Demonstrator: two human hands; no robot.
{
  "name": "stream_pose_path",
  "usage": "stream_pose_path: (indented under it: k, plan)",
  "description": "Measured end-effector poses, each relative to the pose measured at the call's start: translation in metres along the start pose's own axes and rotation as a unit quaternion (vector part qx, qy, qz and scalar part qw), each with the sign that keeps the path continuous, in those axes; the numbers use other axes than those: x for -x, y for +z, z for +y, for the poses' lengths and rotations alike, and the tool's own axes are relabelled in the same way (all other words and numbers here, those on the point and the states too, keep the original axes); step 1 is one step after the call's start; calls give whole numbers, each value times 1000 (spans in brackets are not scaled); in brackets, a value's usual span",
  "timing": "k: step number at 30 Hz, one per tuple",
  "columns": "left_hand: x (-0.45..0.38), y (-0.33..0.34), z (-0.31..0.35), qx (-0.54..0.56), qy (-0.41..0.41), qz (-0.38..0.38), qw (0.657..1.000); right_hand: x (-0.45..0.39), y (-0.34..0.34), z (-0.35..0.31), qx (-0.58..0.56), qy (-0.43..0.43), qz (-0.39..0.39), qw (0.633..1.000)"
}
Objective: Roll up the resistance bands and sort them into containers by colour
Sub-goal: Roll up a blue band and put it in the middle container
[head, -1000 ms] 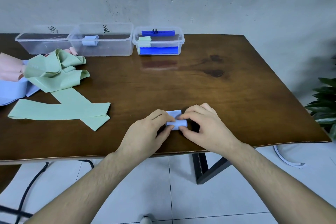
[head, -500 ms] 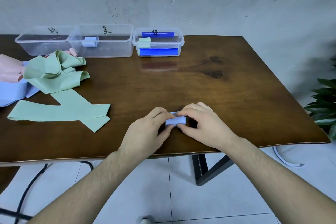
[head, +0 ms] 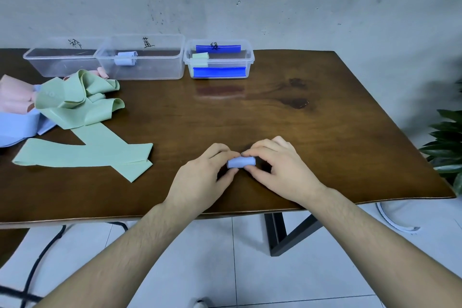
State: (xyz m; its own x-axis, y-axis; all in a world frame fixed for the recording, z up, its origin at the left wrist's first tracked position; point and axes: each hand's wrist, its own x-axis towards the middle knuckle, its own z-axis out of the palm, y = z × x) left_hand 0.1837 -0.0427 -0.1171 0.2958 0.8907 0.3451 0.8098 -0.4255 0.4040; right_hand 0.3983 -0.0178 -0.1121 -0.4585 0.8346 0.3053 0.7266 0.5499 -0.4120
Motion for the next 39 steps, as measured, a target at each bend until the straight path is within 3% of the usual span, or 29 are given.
stream_pose_path:
  k: [23,30,35,39]
  plan:
    - [-20,-1,-7,-43,-7,-6,999,-19,1,8,-2,31,1,1000]
    - [-31,1,-8,-44,-52,-33,997,-25,1,6,-15,55,-28,998]
    - [-33,-2,-9,85,-95,-38,991,-25,-2,1,-82,103,-22,991]
    - [-30,-10,-5,265,-151,-5,952,-28,0,-8,-197,136,-25,970]
